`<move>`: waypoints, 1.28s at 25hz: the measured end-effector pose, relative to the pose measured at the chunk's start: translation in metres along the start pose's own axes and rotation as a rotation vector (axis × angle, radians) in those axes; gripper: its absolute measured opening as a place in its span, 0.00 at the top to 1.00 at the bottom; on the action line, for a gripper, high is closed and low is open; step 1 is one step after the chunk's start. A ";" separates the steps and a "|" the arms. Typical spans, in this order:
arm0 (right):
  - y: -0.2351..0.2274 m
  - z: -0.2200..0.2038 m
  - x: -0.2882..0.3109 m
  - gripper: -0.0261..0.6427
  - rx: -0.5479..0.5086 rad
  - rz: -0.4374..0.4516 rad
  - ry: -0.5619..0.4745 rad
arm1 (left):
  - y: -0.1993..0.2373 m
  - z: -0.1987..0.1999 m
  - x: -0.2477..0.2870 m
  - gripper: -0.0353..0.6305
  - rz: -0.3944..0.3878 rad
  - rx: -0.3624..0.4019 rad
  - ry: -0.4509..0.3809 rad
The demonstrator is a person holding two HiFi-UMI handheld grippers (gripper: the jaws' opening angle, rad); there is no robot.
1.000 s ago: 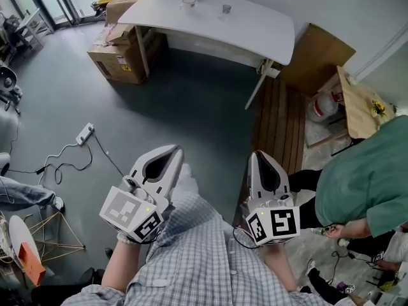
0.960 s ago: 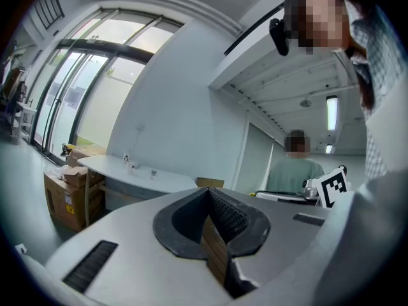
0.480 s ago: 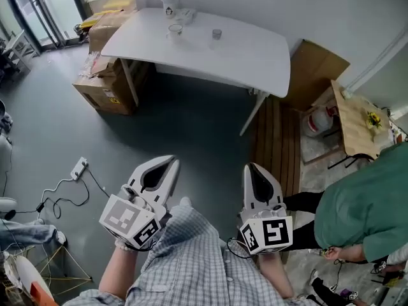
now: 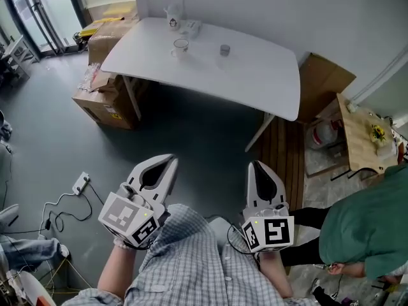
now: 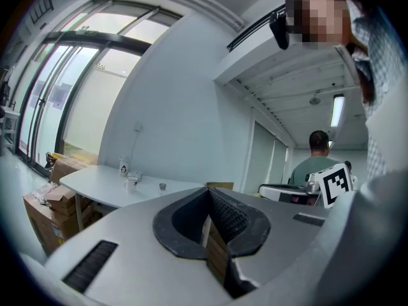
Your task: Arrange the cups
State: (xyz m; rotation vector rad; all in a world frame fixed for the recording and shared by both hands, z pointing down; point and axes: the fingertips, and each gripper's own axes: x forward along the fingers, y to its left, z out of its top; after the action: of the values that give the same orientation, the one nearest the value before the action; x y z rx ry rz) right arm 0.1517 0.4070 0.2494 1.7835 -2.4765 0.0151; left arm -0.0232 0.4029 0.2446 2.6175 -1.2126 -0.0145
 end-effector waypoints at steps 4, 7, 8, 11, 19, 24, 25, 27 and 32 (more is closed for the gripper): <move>-0.008 -0.006 0.019 0.92 0.015 0.001 0.025 | 0.013 -0.001 0.007 0.93 0.012 -0.022 -0.004; -0.013 -0.007 0.037 0.92 0.008 0.012 0.036 | 0.025 -0.001 0.011 0.93 0.040 -0.008 -0.005; -0.016 -0.008 0.044 0.92 0.006 0.012 0.041 | 0.030 0.000 0.013 0.93 0.052 0.003 -0.003; -0.025 -0.011 0.073 0.92 0.027 0.023 0.040 | 0.054 0.005 0.021 0.93 0.100 0.026 -0.010; -0.037 -0.016 0.168 0.92 0.028 0.106 0.031 | 0.101 0.026 0.069 0.93 0.155 0.045 -0.021; -0.056 -0.010 0.221 0.92 0.004 0.138 0.038 | 0.129 0.045 0.127 0.93 0.140 0.015 -0.051; -0.060 -0.009 0.232 0.92 -0.028 0.150 0.037 | 0.134 0.047 0.140 0.93 0.135 0.008 -0.054; -0.067 -0.008 0.250 0.92 -0.135 0.184 0.036 | 0.142 0.050 0.168 0.93 0.127 -0.004 -0.051; -0.083 -0.008 0.291 0.92 -0.242 0.231 0.055 | 0.153 0.055 0.225 0.93 0.109 -0.014 -0.042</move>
State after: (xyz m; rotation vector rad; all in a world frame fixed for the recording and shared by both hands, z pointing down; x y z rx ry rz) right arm 0.1396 0.1062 0.2769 1.3802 -2.5061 -0.2066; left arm 0.0023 0.1268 0.2496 2.5475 -1.3633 -0.0569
